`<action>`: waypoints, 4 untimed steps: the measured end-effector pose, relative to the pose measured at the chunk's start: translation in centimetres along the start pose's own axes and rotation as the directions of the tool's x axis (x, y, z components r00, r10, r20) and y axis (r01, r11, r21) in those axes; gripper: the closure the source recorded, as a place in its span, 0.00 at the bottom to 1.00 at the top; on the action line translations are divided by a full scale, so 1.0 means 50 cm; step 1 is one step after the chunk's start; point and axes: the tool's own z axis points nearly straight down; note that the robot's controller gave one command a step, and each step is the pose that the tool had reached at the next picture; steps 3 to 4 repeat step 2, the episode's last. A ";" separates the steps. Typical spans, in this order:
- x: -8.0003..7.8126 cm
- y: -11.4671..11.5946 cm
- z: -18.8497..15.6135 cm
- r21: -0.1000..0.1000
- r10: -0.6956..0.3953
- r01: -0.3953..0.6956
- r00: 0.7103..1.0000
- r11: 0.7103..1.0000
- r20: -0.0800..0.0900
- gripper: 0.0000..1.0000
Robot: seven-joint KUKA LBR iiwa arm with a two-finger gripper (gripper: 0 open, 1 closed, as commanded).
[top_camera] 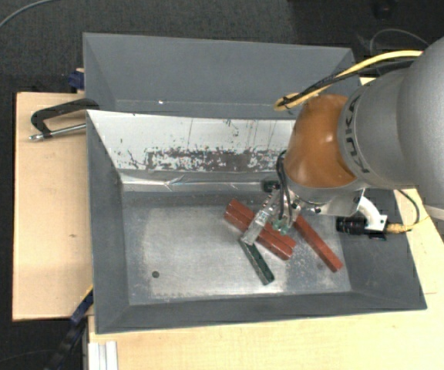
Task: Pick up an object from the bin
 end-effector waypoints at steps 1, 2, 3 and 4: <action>0.004 0.000 -0.227 -0.004 -0.001 0.001 1.000 1.000 0.010 1.00; -0.002 -0.001 -0.314 -0.002 0.006 -0.006 1.000 1.000 0.008 1.00; -0.002 -0.001 -0.314 -0.002 0.006 -0.006 1.000 1.000 0.008 1.00; -0.002 -0.001 -0.314 -0.002 0.006 -0.006 1.000 1.000 0.008 1.00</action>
Offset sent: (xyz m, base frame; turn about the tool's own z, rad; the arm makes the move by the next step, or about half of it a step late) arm -0.0044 0.0001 0.1084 0.0013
